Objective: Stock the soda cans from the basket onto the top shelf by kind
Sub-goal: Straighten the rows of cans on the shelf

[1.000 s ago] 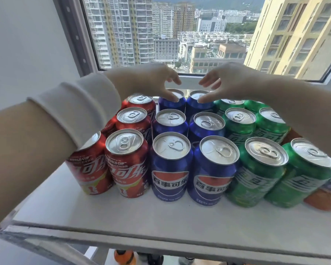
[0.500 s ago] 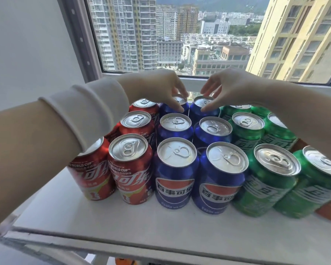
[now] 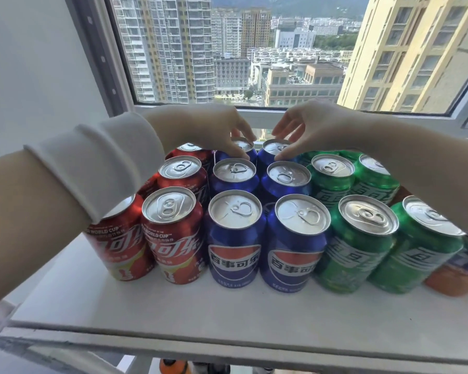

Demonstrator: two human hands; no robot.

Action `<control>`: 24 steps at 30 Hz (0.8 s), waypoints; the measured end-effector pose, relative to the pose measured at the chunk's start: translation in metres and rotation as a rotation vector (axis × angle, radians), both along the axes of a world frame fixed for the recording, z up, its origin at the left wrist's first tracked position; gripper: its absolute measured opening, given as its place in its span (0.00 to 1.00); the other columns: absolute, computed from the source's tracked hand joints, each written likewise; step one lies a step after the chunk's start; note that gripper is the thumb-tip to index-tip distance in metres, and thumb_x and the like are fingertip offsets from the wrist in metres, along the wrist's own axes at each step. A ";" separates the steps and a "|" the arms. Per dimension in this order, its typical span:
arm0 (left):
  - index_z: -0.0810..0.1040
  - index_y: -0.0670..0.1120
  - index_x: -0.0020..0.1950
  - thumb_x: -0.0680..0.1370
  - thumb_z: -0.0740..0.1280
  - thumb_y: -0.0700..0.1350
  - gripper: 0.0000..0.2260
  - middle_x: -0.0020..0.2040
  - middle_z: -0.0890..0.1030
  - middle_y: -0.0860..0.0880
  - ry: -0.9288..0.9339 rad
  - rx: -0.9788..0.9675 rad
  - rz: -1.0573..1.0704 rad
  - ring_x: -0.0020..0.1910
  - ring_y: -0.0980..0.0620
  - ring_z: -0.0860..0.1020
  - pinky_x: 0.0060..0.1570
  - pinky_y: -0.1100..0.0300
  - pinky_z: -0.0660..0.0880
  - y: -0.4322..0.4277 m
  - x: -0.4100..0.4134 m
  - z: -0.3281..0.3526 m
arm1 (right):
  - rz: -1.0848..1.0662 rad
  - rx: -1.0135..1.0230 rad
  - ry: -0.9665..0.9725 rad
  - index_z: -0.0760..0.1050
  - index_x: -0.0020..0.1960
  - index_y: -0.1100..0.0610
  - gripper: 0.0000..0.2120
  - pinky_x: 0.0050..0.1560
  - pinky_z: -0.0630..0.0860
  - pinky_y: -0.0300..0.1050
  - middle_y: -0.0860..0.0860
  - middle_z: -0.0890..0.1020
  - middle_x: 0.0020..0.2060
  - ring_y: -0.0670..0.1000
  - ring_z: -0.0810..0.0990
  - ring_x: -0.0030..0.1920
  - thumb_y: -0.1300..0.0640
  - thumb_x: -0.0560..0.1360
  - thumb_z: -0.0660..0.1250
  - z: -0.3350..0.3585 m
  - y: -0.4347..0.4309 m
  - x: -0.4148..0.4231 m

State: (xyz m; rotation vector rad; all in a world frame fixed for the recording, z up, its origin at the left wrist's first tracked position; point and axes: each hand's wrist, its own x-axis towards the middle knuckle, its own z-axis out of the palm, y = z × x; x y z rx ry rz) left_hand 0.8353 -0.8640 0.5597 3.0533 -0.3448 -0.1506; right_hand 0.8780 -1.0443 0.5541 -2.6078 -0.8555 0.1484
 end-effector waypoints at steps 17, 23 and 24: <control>0.74 0.51 0.64 0.71 0.70 0.54 0.22 0.62 0.76 0.50 -0.092 -0.127 -0.158 0.59 0.52 0.74 0.54 0.62 0.66 -0.120 -0.008 -0.014 | -0.163 -0.102 -0.089 0.73 0.62 0.50 0.27 0.44 0.68 0.38 0.42 0.77 0.46 0.47 0.75 0.48 0.46 0.65 0.74 0.001 -0.125 -0.032; 0.77 0.54 0.61 0.71 0.70 0.53 0.19 0.61 0.77 0.52 -0.088 -0.188 -0.145 0.52 0.57 0.72 0.52 0.62 0.64 -0.120 -0.012 -0.012 | -0.137 -0.054 -0.119 0.74 0.61 0.52 0.27 0.49 0.67 0.40 0.48 0.80 0.55 0.46 0.75 0.48 0.48 0.64 0.76 -0.002 -0.124 -0.026; 0.77 0.54 0.61 0.71 0.70 0.53 0.19 0.61 0.78 0.52 -0.088 -0.189 -0.148 0.52 0.57 0.72 0.52 0.62 0.64 -0.121 -0.014 -0.012 | -0.139 -0.041 -0.108 0.74 0.60 0.53 0.26 0.48 0.67 0.40 0.48 0.80 0.53 0.46 0.76 0.48 0.49 0.64 0.76 -0.002 -0.125 -0.027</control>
